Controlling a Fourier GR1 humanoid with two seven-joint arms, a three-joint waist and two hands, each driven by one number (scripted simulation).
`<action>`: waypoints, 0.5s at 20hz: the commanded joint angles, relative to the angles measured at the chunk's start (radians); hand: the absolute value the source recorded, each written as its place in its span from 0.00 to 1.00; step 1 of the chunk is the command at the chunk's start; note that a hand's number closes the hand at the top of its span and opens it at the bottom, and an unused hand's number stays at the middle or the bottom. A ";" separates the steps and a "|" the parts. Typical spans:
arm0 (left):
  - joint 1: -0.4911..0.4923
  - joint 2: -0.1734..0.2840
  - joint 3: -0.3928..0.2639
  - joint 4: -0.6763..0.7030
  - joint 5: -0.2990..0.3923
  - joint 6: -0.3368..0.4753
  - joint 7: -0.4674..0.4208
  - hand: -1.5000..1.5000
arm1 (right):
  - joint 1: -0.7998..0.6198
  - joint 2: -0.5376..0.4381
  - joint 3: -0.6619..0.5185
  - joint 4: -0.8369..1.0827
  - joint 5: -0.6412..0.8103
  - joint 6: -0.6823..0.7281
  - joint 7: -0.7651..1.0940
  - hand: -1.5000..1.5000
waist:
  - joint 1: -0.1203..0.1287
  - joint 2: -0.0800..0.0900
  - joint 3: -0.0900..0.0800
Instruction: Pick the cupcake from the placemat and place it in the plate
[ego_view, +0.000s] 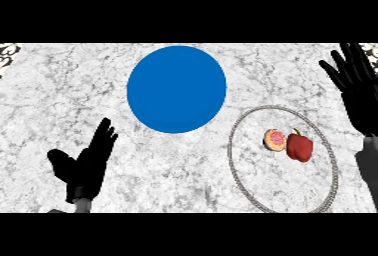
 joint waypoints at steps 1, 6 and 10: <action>0.076 0.086 -0.004 -0.078 -0.053 -0.007 0.012 0.50 | 0.011 0.076 -0.022 0.011 -0.006 -0.073 -0.017 0.00 | 0.004 -0.031 0.005; 0.007 0.328 0.098 0.031 -0.237 -0.007 -0.133 0.50 | 0.001 0.259 -0.199 -0.062 -0.185 -0.314 -0.031 0.00 | -0.026 -0.047 0.008; 0.046 0.315 0.076 0.040 -0.239 -0.011 -0.140 0.50 | 0.117 0.227 -0.173 -0.084 0.173 -0.684 -0.144 0.00 | -0.044 -0.044 -0.002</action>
